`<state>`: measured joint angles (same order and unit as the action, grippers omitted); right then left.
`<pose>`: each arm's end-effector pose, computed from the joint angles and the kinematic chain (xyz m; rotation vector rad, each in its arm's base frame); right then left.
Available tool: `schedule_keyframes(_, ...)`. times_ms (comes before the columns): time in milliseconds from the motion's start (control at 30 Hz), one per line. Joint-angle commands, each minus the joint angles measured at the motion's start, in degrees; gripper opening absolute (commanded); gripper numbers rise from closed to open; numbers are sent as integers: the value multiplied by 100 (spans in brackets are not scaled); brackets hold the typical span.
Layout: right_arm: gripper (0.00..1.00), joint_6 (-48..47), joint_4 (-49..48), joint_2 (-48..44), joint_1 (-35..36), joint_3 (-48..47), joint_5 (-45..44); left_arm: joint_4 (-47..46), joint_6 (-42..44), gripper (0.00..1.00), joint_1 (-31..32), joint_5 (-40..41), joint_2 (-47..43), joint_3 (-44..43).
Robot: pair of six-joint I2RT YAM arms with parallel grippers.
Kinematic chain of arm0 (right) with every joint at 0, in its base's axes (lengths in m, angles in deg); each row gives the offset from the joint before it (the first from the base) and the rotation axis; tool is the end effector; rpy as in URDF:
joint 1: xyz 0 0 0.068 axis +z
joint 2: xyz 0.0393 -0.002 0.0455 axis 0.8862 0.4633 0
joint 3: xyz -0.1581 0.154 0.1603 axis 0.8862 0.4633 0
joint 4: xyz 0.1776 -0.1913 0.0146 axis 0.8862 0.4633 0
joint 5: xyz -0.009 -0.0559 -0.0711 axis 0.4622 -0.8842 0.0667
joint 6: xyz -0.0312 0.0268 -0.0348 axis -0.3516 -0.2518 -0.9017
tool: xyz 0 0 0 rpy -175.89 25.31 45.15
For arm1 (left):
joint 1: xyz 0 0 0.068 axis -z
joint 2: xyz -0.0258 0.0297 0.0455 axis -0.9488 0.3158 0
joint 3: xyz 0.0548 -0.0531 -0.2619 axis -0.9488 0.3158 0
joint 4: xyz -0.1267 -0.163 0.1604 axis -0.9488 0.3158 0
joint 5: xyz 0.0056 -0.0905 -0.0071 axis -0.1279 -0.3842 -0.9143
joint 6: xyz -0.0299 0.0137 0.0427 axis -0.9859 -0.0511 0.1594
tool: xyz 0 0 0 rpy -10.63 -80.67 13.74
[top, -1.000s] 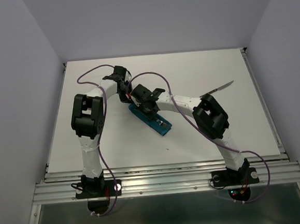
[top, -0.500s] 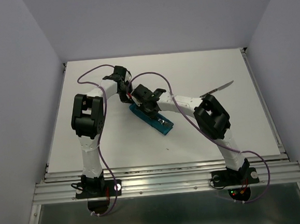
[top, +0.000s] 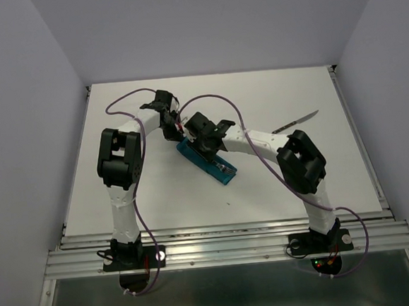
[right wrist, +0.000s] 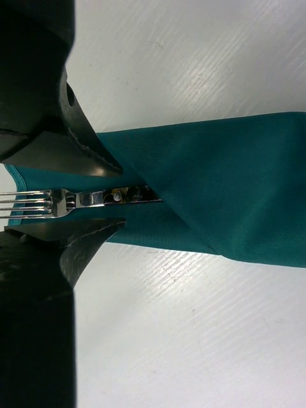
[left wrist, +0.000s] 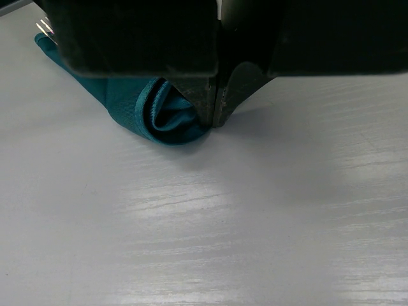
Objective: Fold the napkin into a case and place the utensils inside
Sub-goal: Stuff the fork into the folded napkin.
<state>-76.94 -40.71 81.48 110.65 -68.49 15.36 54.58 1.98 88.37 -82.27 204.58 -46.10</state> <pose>0.3064 0.3340 0.2094 -1.0822 2.3289 0.0623 0.4358 -0.1414 0.1694 0.0674 2.6152 -0.5726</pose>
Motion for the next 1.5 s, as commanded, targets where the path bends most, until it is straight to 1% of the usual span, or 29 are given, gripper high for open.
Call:
schedule_keyframes(0,40,65,-259,-259,-44,165,235,151,112,4,10,-47,-13,-84)
schedule_keyframes(100,41,73,-277,-241,-44,289,297,151,121,4,10,-47,-14,-84)
schedule_keyframes(500,40,73,-418,-31,-158,438,332,151,121,4,10,-47,-14,-66)
schedule_keyframes(567,39,56,-426,-4,-158,456,332,142,121,4,10,-47,-14,-58)
schedule_keyframes(667,32,73,-444,-13,-158,482,323,142,121,4,10,-47,-14,-58)
schedule_keyframes(733,30,65,-453,-22,-158,482,314,142,112,4,10,-47,-22,-66)
schedule_keyframes(767,31,65,-444,-13,-158,482,297,142,121,4,19,-47,-14,-66)
schedule_keyframes(800,36,65,-444,-4,-158,482,288,142,121,4,19,-47,-14,-66)
schedule_keyframes(833,38,65,-444,13,-158,482,288,142,121,4,10,-47,-14,-66)
schedule_keyframes(1067,39,73,-453,92,-158,544,323,142,130,4,10,-47,-22,-58)
schedule_keyframes(1300,33,73,-497,189,-158,596,323,142,121,4,10,-47,-31,-66)
schedule_keyframes(1400,26,82,-497,154,-211,605,280,142,130,4,10,-55,-22,-66)
schedule_keyframes(1433,19,82,-514,128,-211,640,271,133,138,4,10,-55,-22,-66)
schedule_keyframes(1467,18,91,-575,84,-211,658,253,142,130,4,10,-55,-14,-75)
